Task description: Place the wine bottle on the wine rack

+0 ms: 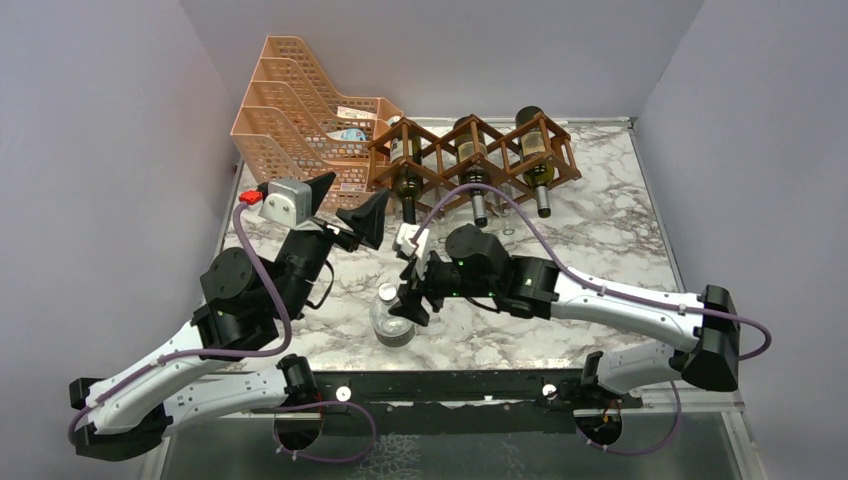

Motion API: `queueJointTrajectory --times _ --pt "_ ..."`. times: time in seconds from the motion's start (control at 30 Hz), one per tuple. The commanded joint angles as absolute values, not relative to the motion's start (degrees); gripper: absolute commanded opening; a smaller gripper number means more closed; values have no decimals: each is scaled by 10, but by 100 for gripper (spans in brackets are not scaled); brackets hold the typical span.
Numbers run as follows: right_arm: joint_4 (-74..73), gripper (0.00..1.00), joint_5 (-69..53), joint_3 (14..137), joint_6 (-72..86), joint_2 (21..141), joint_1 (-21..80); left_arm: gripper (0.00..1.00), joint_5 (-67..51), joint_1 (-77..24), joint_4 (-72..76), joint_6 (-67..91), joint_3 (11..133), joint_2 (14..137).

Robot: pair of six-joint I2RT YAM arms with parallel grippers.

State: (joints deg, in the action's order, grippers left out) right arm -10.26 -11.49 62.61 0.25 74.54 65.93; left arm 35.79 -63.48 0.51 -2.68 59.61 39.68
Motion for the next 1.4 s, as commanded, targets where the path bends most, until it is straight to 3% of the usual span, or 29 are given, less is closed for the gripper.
queueJointTrajectory --times 0.0,0.23,0.53,0.73,0.83,1.07,1.37 --pt "-86 73 -50 659 -30 784 682 99 389 -634 18 -37 603 386" --pt "-55 68 -50 664 -37 817 698 99 400 -634 25 -40 597 376" --pt "-33 44 -35 652 -49 828 702 99 405 -634 22 -40 594 377" --pt "-10 11 -18 631 -54 817 703 99 406 -634 20 -39 593 384" --pt "23 2 24 594 -48 805 703 99 409 -635 21 -33 588 387" --pt "144 1 112 452 -8 756 706 99 425 -635 20 -14 554 396" --pt "196 1 101 328 58 683 706 99 338 -634 -42 104 478 456"
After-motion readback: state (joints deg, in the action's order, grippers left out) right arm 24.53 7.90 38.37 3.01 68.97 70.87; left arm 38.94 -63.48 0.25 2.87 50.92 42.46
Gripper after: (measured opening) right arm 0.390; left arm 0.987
